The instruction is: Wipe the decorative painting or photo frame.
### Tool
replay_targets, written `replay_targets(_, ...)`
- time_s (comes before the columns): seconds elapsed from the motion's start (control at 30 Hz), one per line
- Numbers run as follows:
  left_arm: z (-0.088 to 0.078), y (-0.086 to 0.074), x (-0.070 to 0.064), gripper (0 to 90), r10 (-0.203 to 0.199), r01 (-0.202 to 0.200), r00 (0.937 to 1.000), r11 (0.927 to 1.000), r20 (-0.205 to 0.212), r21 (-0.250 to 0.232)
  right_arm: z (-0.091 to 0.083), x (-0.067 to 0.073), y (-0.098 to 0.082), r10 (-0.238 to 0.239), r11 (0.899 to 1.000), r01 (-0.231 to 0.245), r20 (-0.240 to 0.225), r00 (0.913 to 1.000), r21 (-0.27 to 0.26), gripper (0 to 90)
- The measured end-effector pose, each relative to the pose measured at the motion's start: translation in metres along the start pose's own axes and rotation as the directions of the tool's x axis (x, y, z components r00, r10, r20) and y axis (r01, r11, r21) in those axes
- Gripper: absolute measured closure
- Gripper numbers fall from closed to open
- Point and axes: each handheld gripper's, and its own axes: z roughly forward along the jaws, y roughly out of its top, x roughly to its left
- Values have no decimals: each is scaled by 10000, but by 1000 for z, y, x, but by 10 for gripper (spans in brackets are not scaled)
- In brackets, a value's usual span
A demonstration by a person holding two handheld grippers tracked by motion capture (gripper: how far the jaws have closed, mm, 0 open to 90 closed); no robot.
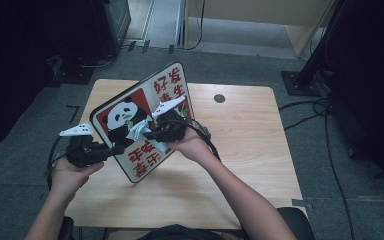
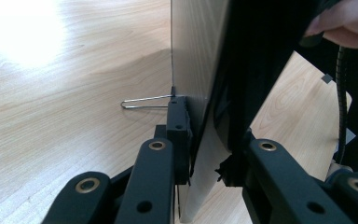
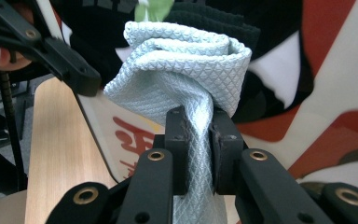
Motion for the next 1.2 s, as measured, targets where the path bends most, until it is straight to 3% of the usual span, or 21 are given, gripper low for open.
replay_targets(0.43, 0, 0, 0, 779, -27, 27, 10000, 10000, 15, -9, 13, 2, -23, 244, 9992, -245, 34, 9997, 331, 801)
replay_targets(0.9, 0, 0, 0, 780, -21, 21, 10000, 10000, 13, -9, 30, 0, -61, 567, 9978, -564, -80, 9984, 345, 802)
replay_targets(1.07, 0, 0, 0, 780, -26, 26, 10000, 10000, 26, -22, 39, 0, -78, 770, 9947, -766, -24, 9970, 693, 802)
replay_targets(1.2, 0, 0, 0, 780, -18, 18, 10000, 10000, 19, -19, 44, -1, -89, 978, 9932, -971, -87, 9952, 646, 802)
